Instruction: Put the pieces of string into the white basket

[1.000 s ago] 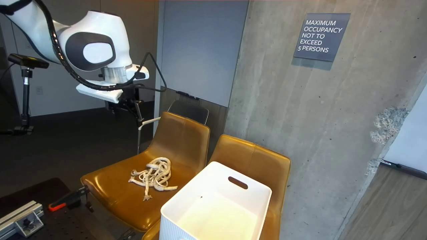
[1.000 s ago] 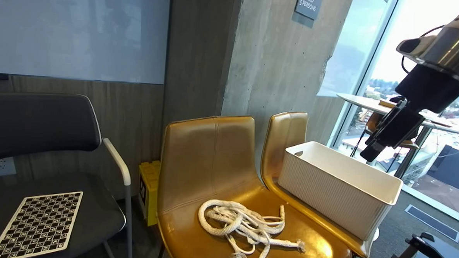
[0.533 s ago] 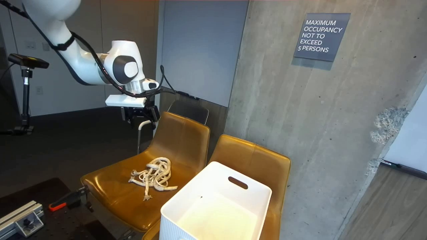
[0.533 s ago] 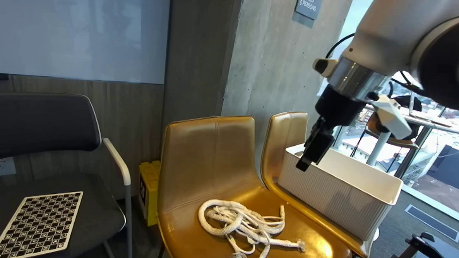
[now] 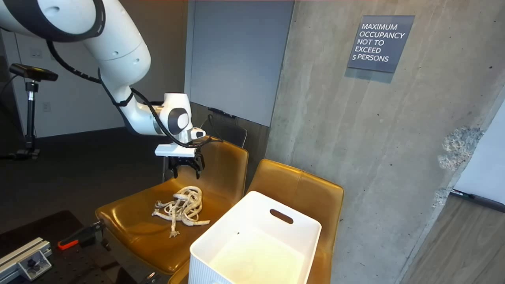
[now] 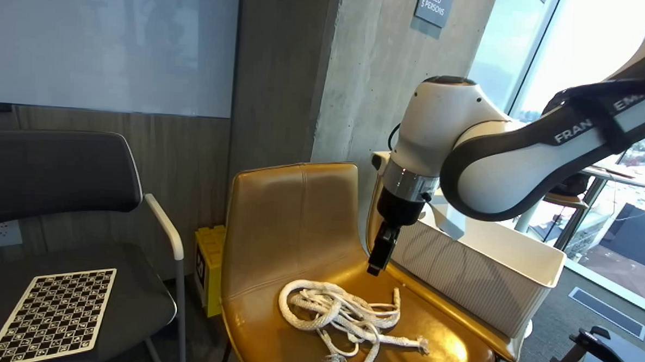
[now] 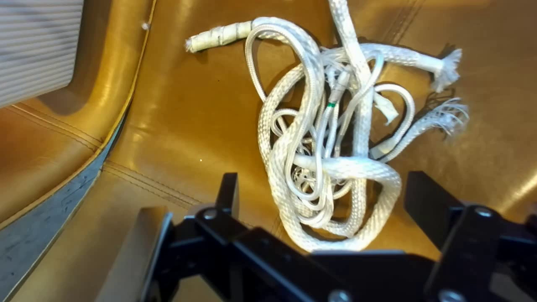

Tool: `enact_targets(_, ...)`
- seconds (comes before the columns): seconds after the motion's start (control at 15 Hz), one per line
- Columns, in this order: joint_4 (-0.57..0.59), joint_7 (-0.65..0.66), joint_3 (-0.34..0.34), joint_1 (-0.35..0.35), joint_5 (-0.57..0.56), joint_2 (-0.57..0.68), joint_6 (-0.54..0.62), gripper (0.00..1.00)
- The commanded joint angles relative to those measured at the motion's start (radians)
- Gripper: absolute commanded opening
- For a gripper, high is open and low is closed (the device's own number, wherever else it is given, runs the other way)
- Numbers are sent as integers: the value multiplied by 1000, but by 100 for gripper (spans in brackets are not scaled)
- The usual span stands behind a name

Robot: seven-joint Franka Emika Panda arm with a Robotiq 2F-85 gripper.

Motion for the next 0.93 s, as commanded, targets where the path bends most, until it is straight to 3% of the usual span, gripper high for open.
enact_targets(0.0, 216, -75, -6, -7, 32, 183, -81, 100)
enact_targets(0.87, 661, -114, -12, 7, 76, 618, -306, 100)
